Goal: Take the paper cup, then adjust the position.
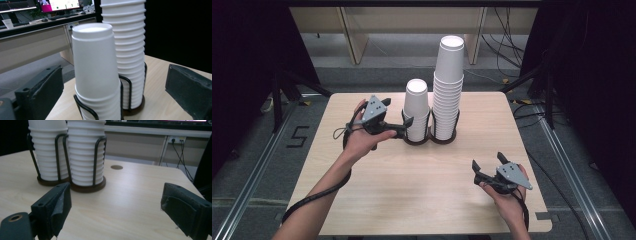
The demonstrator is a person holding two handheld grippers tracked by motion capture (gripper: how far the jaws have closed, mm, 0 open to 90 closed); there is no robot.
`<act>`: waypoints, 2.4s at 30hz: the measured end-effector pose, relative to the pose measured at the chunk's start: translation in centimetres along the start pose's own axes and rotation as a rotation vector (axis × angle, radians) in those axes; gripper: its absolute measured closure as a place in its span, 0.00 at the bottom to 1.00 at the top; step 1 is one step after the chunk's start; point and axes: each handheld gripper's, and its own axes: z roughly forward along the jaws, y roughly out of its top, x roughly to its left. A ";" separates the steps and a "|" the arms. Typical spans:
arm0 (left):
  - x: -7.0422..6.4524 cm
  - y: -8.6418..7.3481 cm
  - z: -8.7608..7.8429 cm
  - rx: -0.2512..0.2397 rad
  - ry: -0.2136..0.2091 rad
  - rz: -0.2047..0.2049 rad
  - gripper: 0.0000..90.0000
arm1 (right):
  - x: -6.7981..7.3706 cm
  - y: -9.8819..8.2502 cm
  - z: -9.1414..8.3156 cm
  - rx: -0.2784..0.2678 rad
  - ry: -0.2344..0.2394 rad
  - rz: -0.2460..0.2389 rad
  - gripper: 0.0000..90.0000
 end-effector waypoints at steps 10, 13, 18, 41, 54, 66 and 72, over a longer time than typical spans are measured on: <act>0.5 2.3 2.4 0.015 -0.002 0.017 0.01 | -0.9 4.1 1.0 -0.027 -0.007 -0.035 0.12; 0.2 3.0 3.2 0.018 -0.004 0.033 0.01 | -0.9 5.8 1.6 -0.040 -0.004 -0.065 0.11; -0.3 4.2 4.7 0.015 -0.024 0.053 0.02 | -0.7 11.9 3.5 -0.083 0.025 -0.063 0.11; -1.8 7.4 12.8 0.155 -0.096 0.064 0.08 | 1.6 26.5 12.4 -0.008 0.161 -0.086 0.10; -1.4 7.2 13.5 0.144 -0.121 -0.019 0.10 | 2.8 27.3 15.0 0.029 0.179 -0.089 0.11; -1.0 7.3 13.5 0.132 -0.138 -0.082 0.11 | 3.1 27.2 16.1 0.025 0.171 -0.086 0.15; -1.1 7.3 13.5 0.135 -0.133 -0.074 0.10 | 3.6 26.9 16.6 0.006 0.170 -0.078 0.20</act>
